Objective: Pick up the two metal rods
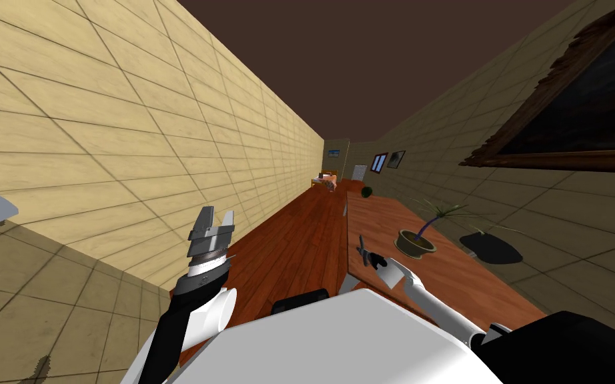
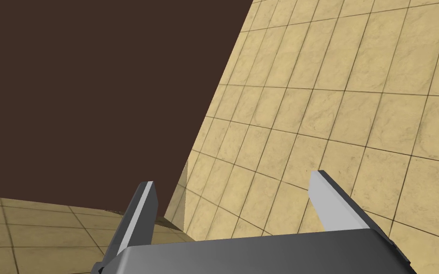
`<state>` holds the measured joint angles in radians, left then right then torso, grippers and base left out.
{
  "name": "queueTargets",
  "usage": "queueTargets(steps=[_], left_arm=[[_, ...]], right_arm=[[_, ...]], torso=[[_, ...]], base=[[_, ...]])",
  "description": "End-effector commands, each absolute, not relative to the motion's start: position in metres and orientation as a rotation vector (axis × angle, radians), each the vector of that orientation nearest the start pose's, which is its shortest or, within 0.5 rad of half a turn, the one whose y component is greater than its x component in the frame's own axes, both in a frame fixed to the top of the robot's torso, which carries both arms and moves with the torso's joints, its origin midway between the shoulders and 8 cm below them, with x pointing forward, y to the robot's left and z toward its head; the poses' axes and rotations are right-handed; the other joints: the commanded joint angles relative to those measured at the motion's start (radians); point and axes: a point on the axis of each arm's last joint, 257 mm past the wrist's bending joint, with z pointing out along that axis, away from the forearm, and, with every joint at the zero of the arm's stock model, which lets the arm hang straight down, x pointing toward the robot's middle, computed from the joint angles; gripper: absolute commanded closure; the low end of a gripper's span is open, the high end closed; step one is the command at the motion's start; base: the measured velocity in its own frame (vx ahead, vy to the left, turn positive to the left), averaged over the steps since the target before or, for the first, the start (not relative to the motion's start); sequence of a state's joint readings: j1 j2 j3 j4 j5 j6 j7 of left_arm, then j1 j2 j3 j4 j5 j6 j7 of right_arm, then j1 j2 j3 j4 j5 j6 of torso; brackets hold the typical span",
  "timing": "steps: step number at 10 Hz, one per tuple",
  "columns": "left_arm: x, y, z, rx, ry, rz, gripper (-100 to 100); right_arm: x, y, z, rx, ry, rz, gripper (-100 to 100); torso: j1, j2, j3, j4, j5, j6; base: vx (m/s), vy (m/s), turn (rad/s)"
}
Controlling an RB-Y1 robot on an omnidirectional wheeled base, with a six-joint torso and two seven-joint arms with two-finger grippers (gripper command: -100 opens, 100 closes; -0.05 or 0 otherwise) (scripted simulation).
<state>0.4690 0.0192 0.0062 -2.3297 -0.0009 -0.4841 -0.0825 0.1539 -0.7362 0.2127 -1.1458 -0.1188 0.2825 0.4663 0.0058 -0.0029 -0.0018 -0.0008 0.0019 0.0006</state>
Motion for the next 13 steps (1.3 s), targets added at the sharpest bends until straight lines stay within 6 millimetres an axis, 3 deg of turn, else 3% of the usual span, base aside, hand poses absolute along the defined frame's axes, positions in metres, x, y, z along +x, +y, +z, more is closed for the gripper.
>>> queueTargets(steps=[1, 3, 4, 5, 6, 10, 11, 13], left_arm=[[0.338, 0.273, 0.053, -0.563, 0.602, -1.244, 0], [0.338, 0.273, 0.053, -0.563, 0.602, -1.244, 0], [0.338, 0.273, 0.053, -0.563, 0.602, -1.244, 0], [0.338, 0.273, 0.053, -0.563, 0.602, -1.244, 0], [0.338, 0.273, 0.053, -0.563, 0.602, -1.244, 0], [0.338, 0.273, 0.053, -0.563, 0.602, -1.244, 0], [0.338, 0.273, 0.053, -0.563, 0.602, -1.244, 0], [0.338, 0.273, 0.053, -0.563, 0.602, -1.244, 0]], right_arm=[[0.335, -0.571, -0.473, 0.798, 2.244, -0.193, -100], [0.327, -0.588, -0.474, 0.797, 2.264, -0.250, -100], [0.330, -0.584, -0.475, 0.799, 2.257, -0.231, -100], [0.329, -0.585, -0.476, 0.797, 2.258, -0.234, 0], [0.327, -0.585, -0.481, 0.803, 2.256, -0.236, -100], [0.322, -0.584, -0.492, 0.813, 2.255, -0.240, -100], [0.322, -0.584, -0.492, 0.813, 2.255, -0.239, 100], [0.322, -0.585, -0.492, 0.812, 2.255, -0.241, 100]], torso=[[0.000, 0.000, 0.000, 0.000, 0.000, 0.000], [-0.002, 0.001, 0.000, 0.000, -0.001, 0.000], [-0.003, 0.001, 0.001, 0.000, -0.001, 0.000], [-0.004, 0.003, 0.002, 0.001, -0.001, 0.000], [-0.005, 0.004, 0.002, 0.001, -0.001, 0.000], [-0.009, 0.001, 0.001, 0.000, -0.002, 0.000], [-0.007, 0.003, 0.001, 0.000, -0.002, 0.000], [-0.006, 0.004, 0.002, 0.001, -0.002, 0.000]], base=[[0.064, 0.059, 0.028], [0.044, 0.049, 0.034], [0.018, 0.022, 0.005], [0.000, 0.000, 0.000], [0.021, -0.021, 0.023], [0.038, -0.038, 0.035], [0.000, 0.000, 0.000], [0.000, 0.000, 0.000]])
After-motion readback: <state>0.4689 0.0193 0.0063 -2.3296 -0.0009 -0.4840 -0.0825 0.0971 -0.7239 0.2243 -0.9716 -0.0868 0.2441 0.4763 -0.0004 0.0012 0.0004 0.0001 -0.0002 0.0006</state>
